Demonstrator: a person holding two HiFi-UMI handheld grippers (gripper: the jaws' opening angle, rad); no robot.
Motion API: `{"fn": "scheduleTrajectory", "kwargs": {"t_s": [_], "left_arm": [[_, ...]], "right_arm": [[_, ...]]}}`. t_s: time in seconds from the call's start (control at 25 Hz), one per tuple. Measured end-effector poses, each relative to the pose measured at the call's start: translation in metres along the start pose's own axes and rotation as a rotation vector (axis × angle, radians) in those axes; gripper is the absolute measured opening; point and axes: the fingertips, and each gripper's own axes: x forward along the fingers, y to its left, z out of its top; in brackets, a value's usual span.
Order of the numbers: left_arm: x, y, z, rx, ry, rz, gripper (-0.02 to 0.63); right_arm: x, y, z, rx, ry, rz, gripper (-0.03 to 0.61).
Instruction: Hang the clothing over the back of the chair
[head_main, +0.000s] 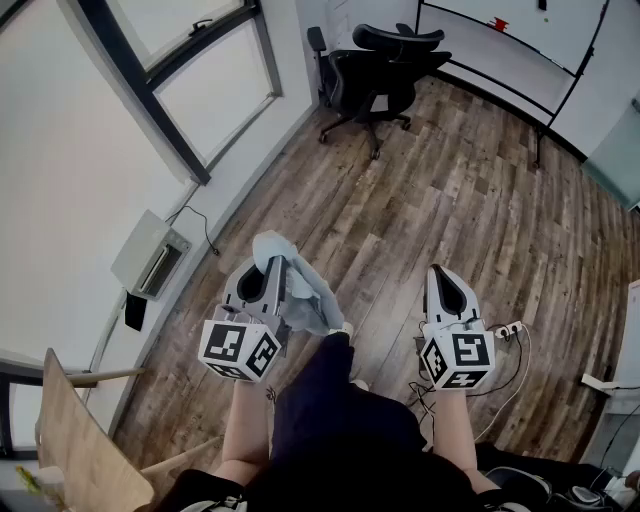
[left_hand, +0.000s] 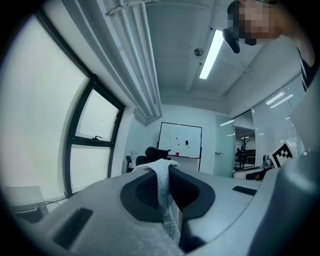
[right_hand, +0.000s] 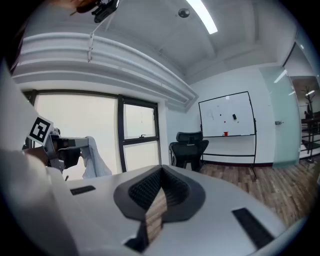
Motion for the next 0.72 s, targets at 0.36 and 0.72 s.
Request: {"fn": "scheduleTrajectory", "kwargs": {"t_s": [0.36,0.72], "left_arm": [[-0.058,-0.007,-0.002,-0.014,-0.02,0.012,0.021],[-0.04,0.025,0.019,-0.03,-0.08,0.009,0.021]], "right_arm": [[-0.043,0.019,-0.013,0.045,-0.03,-0.026,0.0],[-0.008,0.03,-0.024,0.064,0.02,-0.015,0.0]]}}
